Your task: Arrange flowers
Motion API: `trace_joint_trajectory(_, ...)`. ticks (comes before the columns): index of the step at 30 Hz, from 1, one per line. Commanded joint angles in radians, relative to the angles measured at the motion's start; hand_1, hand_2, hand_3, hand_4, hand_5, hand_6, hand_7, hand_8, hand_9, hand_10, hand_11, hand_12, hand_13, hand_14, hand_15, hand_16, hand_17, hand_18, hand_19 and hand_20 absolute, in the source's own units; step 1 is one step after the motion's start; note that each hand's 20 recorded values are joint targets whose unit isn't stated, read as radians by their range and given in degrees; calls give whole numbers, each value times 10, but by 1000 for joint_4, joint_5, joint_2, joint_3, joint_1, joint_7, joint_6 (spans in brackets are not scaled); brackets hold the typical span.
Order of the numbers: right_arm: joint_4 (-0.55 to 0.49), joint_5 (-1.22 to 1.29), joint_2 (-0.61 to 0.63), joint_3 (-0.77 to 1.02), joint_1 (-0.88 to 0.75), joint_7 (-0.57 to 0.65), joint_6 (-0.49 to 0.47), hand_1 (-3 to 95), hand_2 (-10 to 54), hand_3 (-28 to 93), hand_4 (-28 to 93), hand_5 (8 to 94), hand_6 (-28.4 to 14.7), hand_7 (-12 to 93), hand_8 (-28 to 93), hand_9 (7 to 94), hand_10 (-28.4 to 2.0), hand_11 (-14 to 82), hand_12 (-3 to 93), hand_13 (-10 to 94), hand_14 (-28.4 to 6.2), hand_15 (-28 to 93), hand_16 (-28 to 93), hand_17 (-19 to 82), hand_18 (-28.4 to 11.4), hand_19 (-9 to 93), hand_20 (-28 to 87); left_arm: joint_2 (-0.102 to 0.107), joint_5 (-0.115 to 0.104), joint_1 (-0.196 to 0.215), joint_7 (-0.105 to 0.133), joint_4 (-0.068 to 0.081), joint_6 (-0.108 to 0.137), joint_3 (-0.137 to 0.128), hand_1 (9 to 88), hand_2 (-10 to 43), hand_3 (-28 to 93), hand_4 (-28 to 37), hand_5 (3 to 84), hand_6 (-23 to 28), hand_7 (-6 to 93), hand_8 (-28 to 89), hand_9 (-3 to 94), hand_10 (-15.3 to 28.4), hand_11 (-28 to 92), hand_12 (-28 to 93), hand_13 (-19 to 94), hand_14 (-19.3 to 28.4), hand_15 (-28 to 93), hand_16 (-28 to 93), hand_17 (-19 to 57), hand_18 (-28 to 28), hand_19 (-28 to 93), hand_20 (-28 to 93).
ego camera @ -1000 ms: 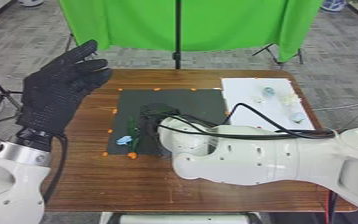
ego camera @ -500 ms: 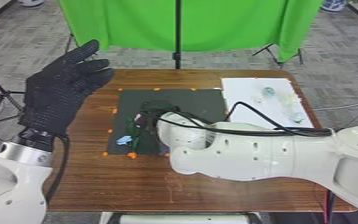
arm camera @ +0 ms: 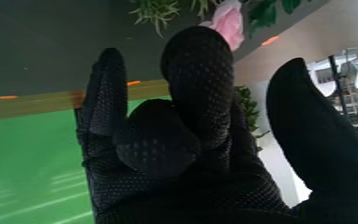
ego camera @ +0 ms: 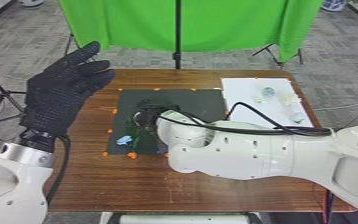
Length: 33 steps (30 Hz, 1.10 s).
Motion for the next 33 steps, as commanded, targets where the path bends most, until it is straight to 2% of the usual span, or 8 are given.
trace_joint_trajectory(1, -19, -18, 10, 27, -9, -9, 42, 211, 109, 851, -191, 301, 0, 140, -131, 846, -136, 495, 208, 805, -87, 815, 210, 279, -227, 858, 170, -17, 4, 33, -19, -2, 18, -11, 247, 68, 789, -197, 375, 100, 157, -102, 345, 221, 296, 119, 236, 284, 511, -87, -81, 251, 570, 259)
trace_joint_trajectory(9, -118, -30, 111, 53, 7, -60, 199, 209, 115, 837, -197, 409, -17, 147, -128, 801, -147, 392, 177, 763, -106, 717, 168, 271, -231, 828, 133, -30, 13, 98, -12, -24, 23, -59, 246, 66, 790, -198, 376, 101, 156, -102, 346, 220, 297, 119, 236, 284, 511, -87, -81, 251, 570, 259)
trace_joint_trajectory(12, -162, -44, 170, 130, -31, -62, 189, 209, 103, 831, -203, 407, -17, 151, -128, 736, -163, 343, 164, 706, -117, 688, 148, 273, -233, 829, 119, -22, 5, 130, 3, -30, 41, -72, 241, 65, 788, -201, 376, 100, 157, -101, 347, 220, 300, 121, 236, 284, 511, -87, -82, 252, 570, 259)
trace_joint_trajectory(17, -240, -62, 291, 283, -135, 8, 180, 206, 82, 809, -217, 387, -23, 138, -122, 682, -180, 267, 144, 671, -140, 662, 120, 281, -238, 818, 83, -19, 6, 153, 2, -30, 40, -88, 231, 68, 774, -215, 375, 99, 155, -100, 348, 221, 302, 123, 236, 284, 512, -85, -84, 254, 567, 258)
trace_joint_trajectory(19, -265, -83, 326, 336, -178, 76, 192, 203, 81, 795, -219, 373, -24, 130, -118, 666, -190, 237, 139, 662, -149, 642, 109, 282, -246, 808, 60, -28, 19, 163, -5, -30, 40, -95, 225, 69, 770, -220, 374, 98, 156, -100, 346, 222, 303, 123, 235, 284, 513, -84, -96, 252, 551, 253)
trace_joint_trajectory(20, -268, -90, 334, 358, -197, 91, 194, 202, 80, 792, -219, 367, -26, 124, -116, 658, -191, 222, 137, 660, -152, 638, 105, 282, -248, 806, 47, -35, 18, 190, 4, -37, 46, -109, 221, 69, 768, -224, 374, 95, 157, -100, 345, 222, 304, 124, 232, 284, 514, -84, -105, 249, 536, 248)
trace_joint_trajectory(26, -316, -170, 422, 514, -337, 198, 175, 194, 77, 767, -221, 343, -37, 110, -111, 596, -222, 179, 129, 641, -179, 618, 88, 277, -275, 805, -13, -40, 20, 198, 5, -38, 54, -111, 210, 64, 760, -249, 374, 83, 150, -99, 316, 210, 288, 123, 210, 281, 498, -84, -155, 228, 451, 215)
trace_joint_trajectory(33, -309, -229, 466, 765, -511, 379, 83, 216, 79, 728, -210, 422, -70, 98, -105, 707, -219, 216, 136, 746, -160, 638, 101, 345, -270, 879, -123, -58, 21, 212, -7, -45, 67, -117, 212, 69, 756, -258, 374, 83, 145, -96, 310, 208, 284, 126, 205, 279, 492, -77, -161, 225, 444, 208)
